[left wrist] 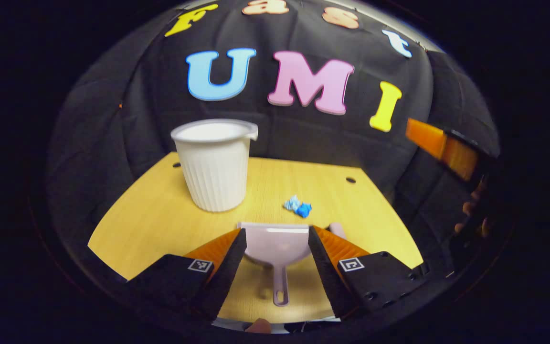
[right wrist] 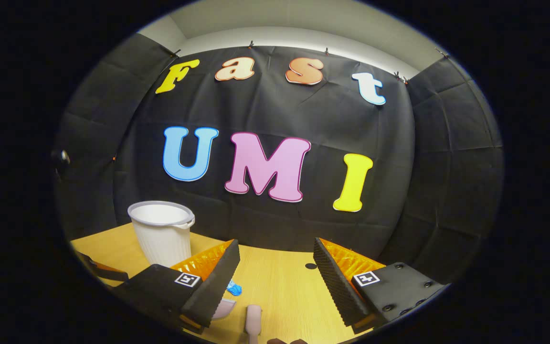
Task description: Pick up the small broom and dustpan from the desktop, sweep the trash into the dustpan with the broom, and then empty the trash into the garbage bin.
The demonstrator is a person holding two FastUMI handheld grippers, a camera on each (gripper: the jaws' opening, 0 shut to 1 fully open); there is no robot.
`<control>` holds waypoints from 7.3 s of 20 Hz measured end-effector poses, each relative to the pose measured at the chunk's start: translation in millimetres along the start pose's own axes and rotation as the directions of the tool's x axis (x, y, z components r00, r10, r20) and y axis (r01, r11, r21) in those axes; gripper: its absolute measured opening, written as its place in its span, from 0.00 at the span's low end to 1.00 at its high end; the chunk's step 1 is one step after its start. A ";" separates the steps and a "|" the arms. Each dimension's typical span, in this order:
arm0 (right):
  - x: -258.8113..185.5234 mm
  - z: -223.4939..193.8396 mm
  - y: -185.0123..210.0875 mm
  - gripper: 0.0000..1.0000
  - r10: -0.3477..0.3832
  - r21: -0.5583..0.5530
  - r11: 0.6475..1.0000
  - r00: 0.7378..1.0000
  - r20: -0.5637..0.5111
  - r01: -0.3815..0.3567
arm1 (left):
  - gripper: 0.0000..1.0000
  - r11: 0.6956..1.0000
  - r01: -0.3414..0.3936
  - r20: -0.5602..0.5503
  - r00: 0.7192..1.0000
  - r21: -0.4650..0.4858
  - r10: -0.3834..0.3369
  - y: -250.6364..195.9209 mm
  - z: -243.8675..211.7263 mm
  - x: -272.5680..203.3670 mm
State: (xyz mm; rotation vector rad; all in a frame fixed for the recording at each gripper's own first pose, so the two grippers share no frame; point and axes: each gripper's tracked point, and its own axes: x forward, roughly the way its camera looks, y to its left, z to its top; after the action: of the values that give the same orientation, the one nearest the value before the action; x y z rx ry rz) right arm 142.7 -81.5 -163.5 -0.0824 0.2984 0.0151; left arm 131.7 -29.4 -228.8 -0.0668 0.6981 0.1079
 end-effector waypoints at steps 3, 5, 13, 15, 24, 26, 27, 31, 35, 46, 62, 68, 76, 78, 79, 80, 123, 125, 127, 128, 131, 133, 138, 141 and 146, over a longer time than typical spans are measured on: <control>13.5 -53.0 -15.6 1.00 0.008 0.026 1.000 0.989 -0.146 -0.004 | 0.79 0.999 -0.020 -0.158 0.987 -0.030 0.015 -4.5 -42.4 31.4; 18.1 -86.8 -16.7 1.00 0.043 0.095 0.995 0.968 -0.247 -0.020 | 0.79 0.997 -0.040 -0.244 0.969 -0.064 0.023 -9.9 -62.4 51.9; 9.3 -174.9 -1.0 1.00 0.181 0.156 0.980 0.856 -0.484 -0.119 | 0.72 0.983 -0.130 -0.503 0.863 -0.128 0.048 -14.8 -89.4 113.0; 1.5 -182.3 10.8 1.00 0.231 0.172 0.971 0.829 -0.510 -0.165 | 0.67 0.980 -0.161 -0.563 0.824 -0.120 0.067 -8.9 -95.5 120.7; -29.7 -241.5 32.9 1.00 0.340 0.265 0.940 0.644 -0.685 -0.215 | 0.32 0.993 -0.106 -0.706 0.700 0.045 0.106 -0.6 -98.0 126.4; -38.6 -251.2 36.8 0.92 0.342 0.268 0.940 0.603 -0.721 -0.212 | 0.31 0.996 -0.087 -0.730 0.678 0.038 0.087 -1.4 -98.3 125.0; -40.2 -254.5 39.7 0.93 0.347 0.280 0.938 0.581 -0.736 -0.205 | 0.30 0.996 -0.076 -0.734 0.675 0.039 0.080 -1.0 -97.9 125.2; -51.7 -271.6 45.6 1.00 0.330 0.306 0.943 0.471 -0.818 -0.129 | 0.29 0.998 -0.037 -0.725 0.686 0.055 0.065 4.1 -95.1 126.1; -64.4 -305.9 59.7 1.00 0.302 0.303 0.952 0.310 -0.902 -0.046 | 0.28 0.999 0.004 -0.694 0.719 0.041 0.026 5.3 -94.1 126.3; -64.8 -355.5 65.1 0.81 0.157 0.165 0.978 0.070 -0.985 0.125 | 0.29 0.993 0.089 -0.668 0.735 -0.080 -0.120 0.1 -92.4 130.1; 69.6 -346.4 10.9 0.27 0.078 0.068 0.993 0.107 -0.991 -0.094 | 0.29 0.953 0.281 -0.740 0.664 0.116 -0.106 51.2 -82.1 132.4; 146.1 -344.9 12.7 0.27 0.066 0.032 0.975 0.151 -0.986 -0.218 | 0.28 0.907 0.372 -0.774 0.627 0.198 -0.088 77.1 -67.4 138.4; 206.8 -342.9 48.0 0.26 0.059 -0.019 0.880 0.149 -0.987 -0.474 | 0.29 0.837 0.466 -0.794 0.604 0.287 -0.064 101.0 -45.2 149.8; 202.0 -341.5 58.9 0.27 0.072 -0.018 0.843 0.145 -0.987 -0.537 | 0.28 0.822 0.480 -0.788 0.613 0.306 -0.065 103.6 -39.7 155.6; 196.4 -339.5 66.0 0.26 0.084 -0.005 0.823 0.131 -0.988 -0.569 | 0.28 0.816 0.485 -0.787 0.614 0.314 -0.061 105.5 -38.1 157.7; 186.3 -338.5 72.7 0.26 0.092 0.007 0.801 0.111 -0.990 -0.599 | 0.28 0.810 0.490 -0.787 0.614 0.322 -0.059 106.8 -37.1 158.2; 96.0 -332.8 -2.8 0.27 0.493 0.453 0.851 0.106 -0.864 -0.264 | 0.28 0.825 0.031 -0.424 0.868 0.564 0.257 149.8 174.7 255.0; 92.4 -329.8 -2.7 0.27 0.478 0.430 0.860 0.135 -0.868 -0.275 | 0.28 0.786 0.071 -0.457 0.844 0.614 0.280 163.8 185.4 273.3; 89.2 -327.8 4.3 0.28 0.493 0.452 0.859 0.148 -0.857 -0.241 | 0.28 0.749 0.108 -0.499 0.806 0.653 0.319 172.2 181.5 292.3; 86.2 -329.4 5.2 0.27 0.504 0.467 0.856 0.154 -0.850 -0.222 | 0.28 0.737 0.123 -0.517 0.788 0.665 0.335 168.1 179.0 305.0; 72.8 -340.2 1.5 0.27 0.505 0.473 0.857 0.152 -0.849 -0.207 | 0.28 0.686 0.147 -0.539 0.740 0.713 0.402 163.7 177.1 323.0; 62.8 -349.8 -5.3 0.27 0.488 0.454 0.864 0.144 -0.861 -0.215 | 0.28 0.640 0.150 -0.527 0.719 0.754 0.453 163.7 181.4 324.7; 59.2 -357.2 -6.5 0.27 0.500 0.475 0.862 0.144 -0.854 -0.179 | 0.28 0.611 0.117 -0.483 0.734 0.783 0.479 154.1 183.0 325.3; 65.1 -355.0 -12.1 0.27 0.493 0.463 0.866 0.165 -0.854 -0.191 | 0.28 0.636 0.063 -0.416 0.804 0.769 0.424 144.9 189.5 327.5; 77.7 -344.9 -26.3 0.27 0.473 0.436 0.878 0.210 -0.856 -0.199 | 0.28 0.768 0.066 -0.295 0.941 0.637 0.164 111.8 195.2 331.6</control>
State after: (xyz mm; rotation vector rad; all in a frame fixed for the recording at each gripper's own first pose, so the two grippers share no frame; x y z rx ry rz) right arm 116.7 -136.3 -512.7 0.2507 1.5890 0.4050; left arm 494.8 126.0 -296.2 0.6136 1.0514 -0.1016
